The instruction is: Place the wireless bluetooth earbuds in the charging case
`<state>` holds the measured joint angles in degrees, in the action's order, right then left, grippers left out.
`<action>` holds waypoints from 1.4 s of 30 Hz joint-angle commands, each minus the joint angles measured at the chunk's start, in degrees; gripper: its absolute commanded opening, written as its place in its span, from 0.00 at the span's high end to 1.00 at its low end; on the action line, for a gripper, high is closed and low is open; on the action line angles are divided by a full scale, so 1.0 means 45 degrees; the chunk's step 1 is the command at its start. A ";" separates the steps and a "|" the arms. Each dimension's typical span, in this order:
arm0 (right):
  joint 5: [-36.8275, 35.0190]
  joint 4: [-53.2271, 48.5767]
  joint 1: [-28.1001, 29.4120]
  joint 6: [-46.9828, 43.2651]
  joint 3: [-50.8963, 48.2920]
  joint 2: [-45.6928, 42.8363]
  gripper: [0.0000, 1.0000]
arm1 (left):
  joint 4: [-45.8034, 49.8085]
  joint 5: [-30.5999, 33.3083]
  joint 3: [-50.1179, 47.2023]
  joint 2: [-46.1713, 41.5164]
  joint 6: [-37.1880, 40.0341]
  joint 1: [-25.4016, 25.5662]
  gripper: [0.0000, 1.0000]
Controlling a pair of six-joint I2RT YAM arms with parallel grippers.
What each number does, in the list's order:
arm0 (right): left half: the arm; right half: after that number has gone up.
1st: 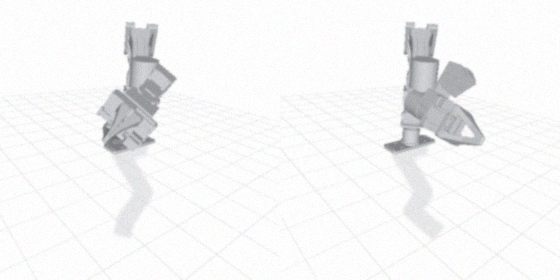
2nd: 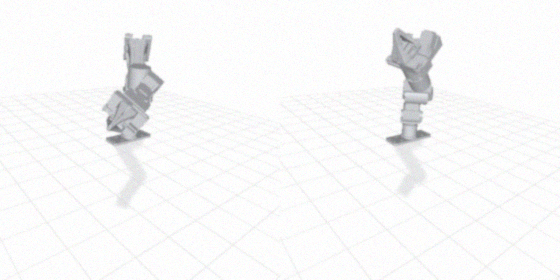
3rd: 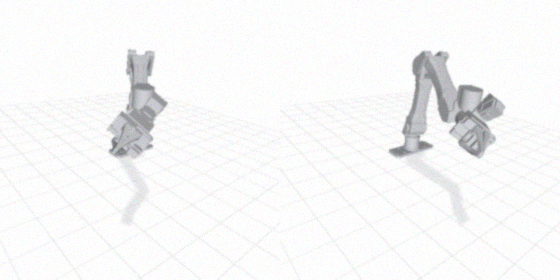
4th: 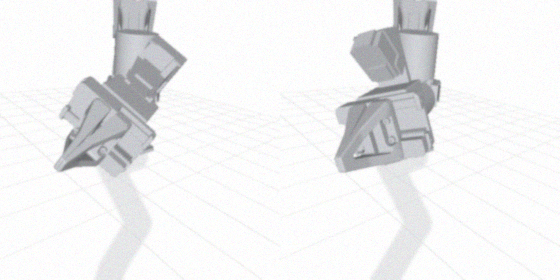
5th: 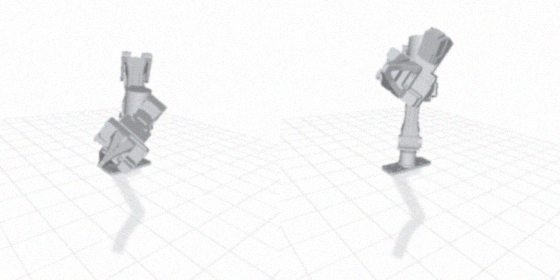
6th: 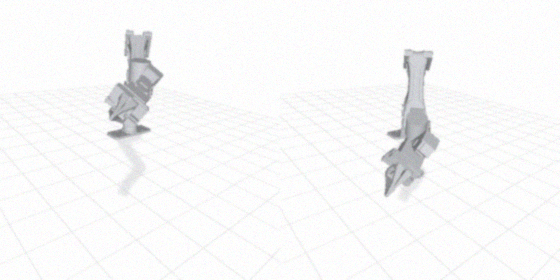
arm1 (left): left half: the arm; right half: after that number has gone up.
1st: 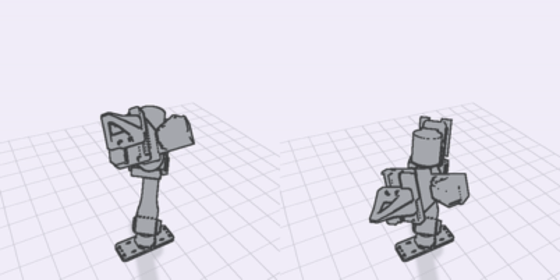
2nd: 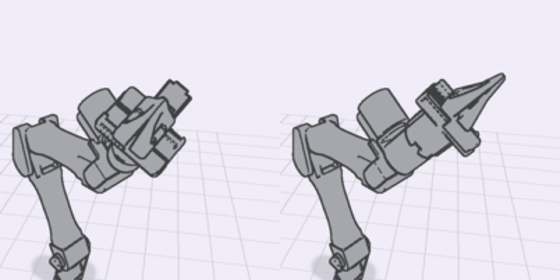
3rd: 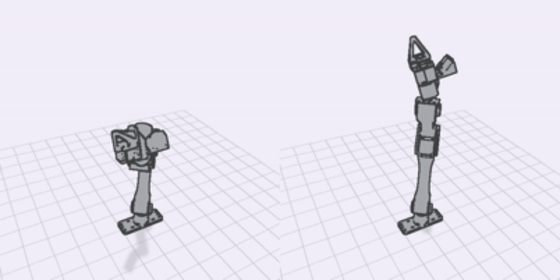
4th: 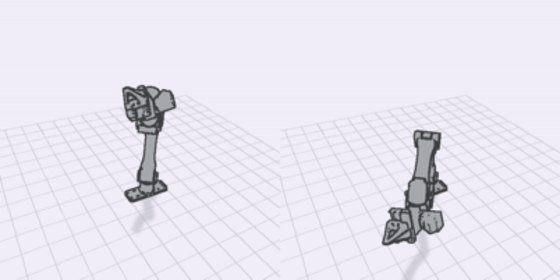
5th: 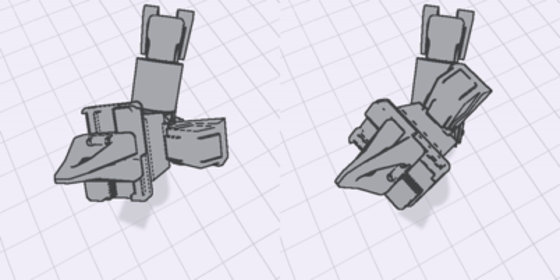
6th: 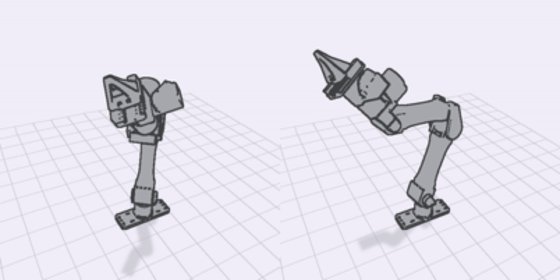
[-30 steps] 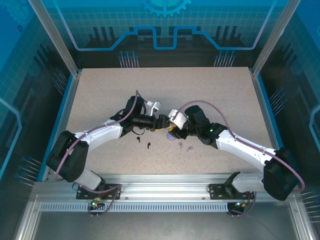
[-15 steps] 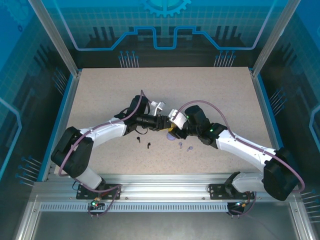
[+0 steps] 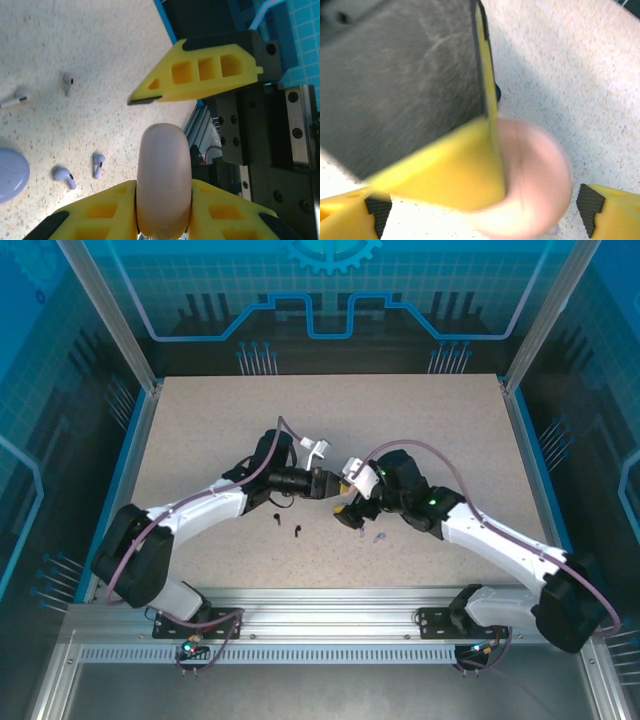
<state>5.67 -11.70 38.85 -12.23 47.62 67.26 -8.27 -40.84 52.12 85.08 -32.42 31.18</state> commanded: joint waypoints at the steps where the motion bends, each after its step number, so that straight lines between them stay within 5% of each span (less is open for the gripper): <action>1: 0.1337 -0.0192 -0.0280 0.0587 -0.0221 -0.1472 0.00 | -0.0860 0.0889 -0.0484 -0.0910 0.1082 0.0057 0.77; 15: 0.4591 0.2592 -0.2662 0.3380 -0.2149 -0.4933 0.00 | -0.5826 0.2796 -0.4032 -0.4885 0.3299 0.0063 0.79; 22: 0.6050 0.3148 -0.2396 0.3674 -0.1027 -0.4103 0.00 | -0.8391 0.2639 -0.5529 -0.6070 0.3906 0.0045 0.85; 27: 0.5601 0.3011 -0.1125 0.2941 -0.0054 -0.3435 0.00 | -0.9110 0.2233 -0.5715 -0.6298 0.4297 0.0058 0.88; 42: 0.5200 0.3009 -0.0413 0.2326 0.2186 -0.0894 0.09 | -0.9725 0.1615 -0.5625 -0.5997 0.4549 0.0071 0.93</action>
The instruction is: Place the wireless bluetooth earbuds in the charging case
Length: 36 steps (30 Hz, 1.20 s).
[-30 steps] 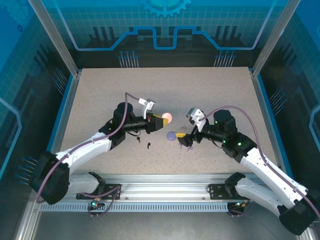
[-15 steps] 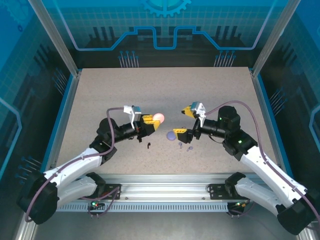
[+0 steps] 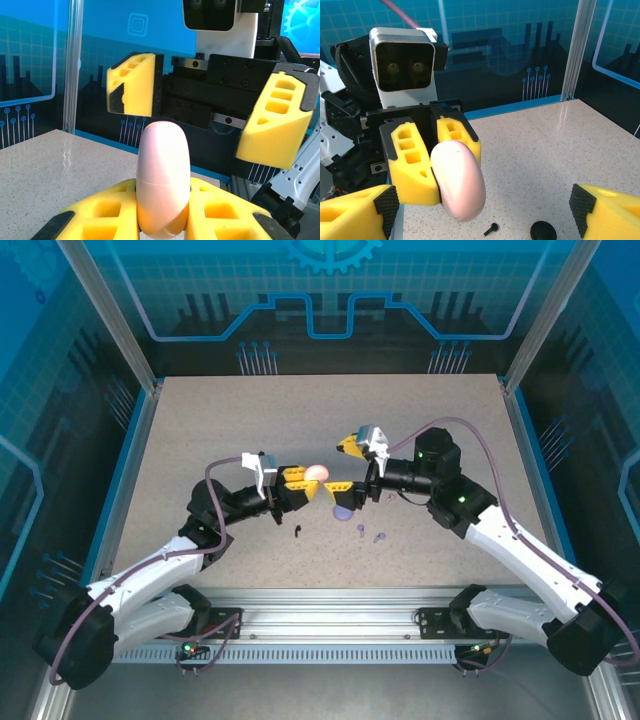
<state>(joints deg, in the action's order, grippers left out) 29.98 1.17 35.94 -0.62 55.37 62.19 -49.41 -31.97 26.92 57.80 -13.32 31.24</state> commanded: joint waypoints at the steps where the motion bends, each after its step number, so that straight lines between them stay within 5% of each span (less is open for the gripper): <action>1: -0.0198 0.0186 0.0267 -0.0275 0.0516 0.0349 0.10 | -0.0588 -0.0358 -0.0003 0.0088 0.0285 0.0067 0.93; 16: -0.1386 0.0056 0.0301 -0.0277 0.1266 0.1235 0.22 | -0.0549 -0.0514 0.0084 0.0197 0.0226 0.0058 0.93; 36: -0.0660 -0.0441 -0.0296 0.0362 0.1738 0.0592 0.20 | -0.0215 -0.0341 -0.0033 0.0134 0.0429 0.0067 0.93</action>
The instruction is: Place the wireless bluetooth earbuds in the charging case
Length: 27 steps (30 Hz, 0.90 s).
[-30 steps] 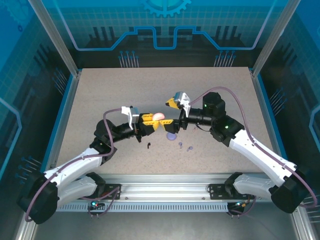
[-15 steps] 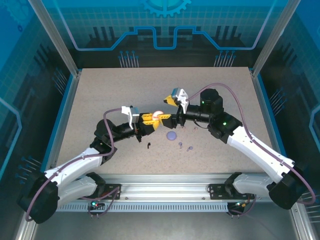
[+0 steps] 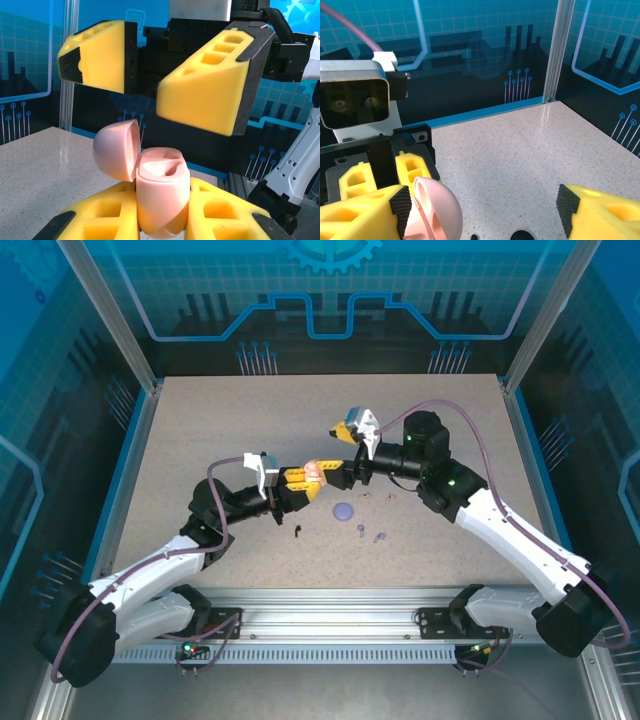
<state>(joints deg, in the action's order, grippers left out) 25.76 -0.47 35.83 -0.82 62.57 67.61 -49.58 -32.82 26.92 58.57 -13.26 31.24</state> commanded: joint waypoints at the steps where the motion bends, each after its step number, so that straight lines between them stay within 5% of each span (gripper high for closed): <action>1: 0.0174 -0.0296 -0.0386 0.0604 0.0140 -0.0756 0.20 | -0.0187 -0.0116 -0.0075 -0.0065 0.0441 0.0050 0.93; 14: -0.2642 -0.5009 -0.3565 0.4017 -0.0607 -0.0682 0.18 | -0.1960 0.0276 -0.1053 -0.0278 0.1459 0.0063 0.97; 25: -0.3666 -0.8012 -0.4463 0.4581 0.0213 0.3780 0.18 | -0.2139 -0.0072 -0.0982 -0.0358 0.1835 0.0067 0.97; 27: -0.3843 -0.8302 -0.4604 0.4662 0.0480 0.4702 0.24 | -0.2040 -0.0073 -0.1002 -0.0392 0.1809 0.0054 0.97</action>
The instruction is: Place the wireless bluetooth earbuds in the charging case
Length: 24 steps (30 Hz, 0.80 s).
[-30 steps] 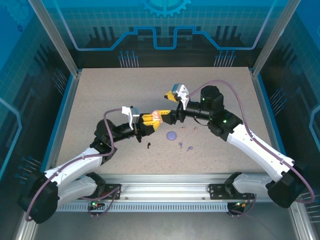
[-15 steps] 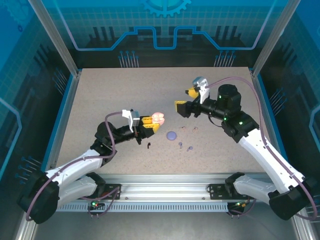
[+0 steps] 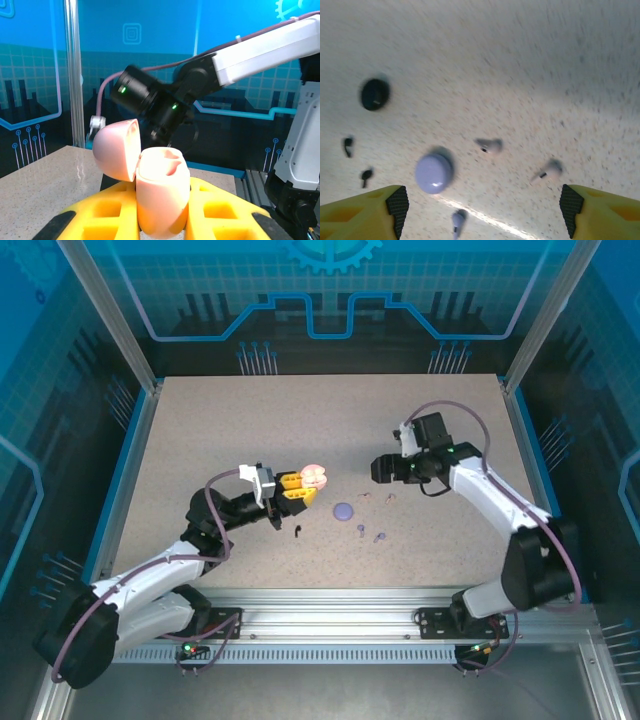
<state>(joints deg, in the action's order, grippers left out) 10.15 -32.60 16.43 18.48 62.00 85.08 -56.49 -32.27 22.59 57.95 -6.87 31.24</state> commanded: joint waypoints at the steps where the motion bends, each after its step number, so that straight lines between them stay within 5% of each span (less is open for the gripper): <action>1: -0.0456 -0.1229 -0.0364 0.0501 0.0689 0.1203 0.26 | -0.0454 -0.0192 -0.0072 -0.0291 0.0355 0.0062 0.97; 10: -0.0728 -0.1193 -0.0461 0.0732 0.1103 0.3076 0.40 | -0.0254 -0.0135 -0.0094 -0.0474 0.0188 0.0051 0.97; 24: -0.2297 -0.2408 0.0195 0.0963 0.2339 0.4599 0.47 | -0.0030 -0.0184 -0.0098 -0.0722 0.0119 0.0051 0.97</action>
<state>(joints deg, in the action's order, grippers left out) 2.09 -39.92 16.14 22.13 70.63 104.05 -55.77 -32.38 22.59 56.21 -6.94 31.24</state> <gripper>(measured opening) 0.536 0.204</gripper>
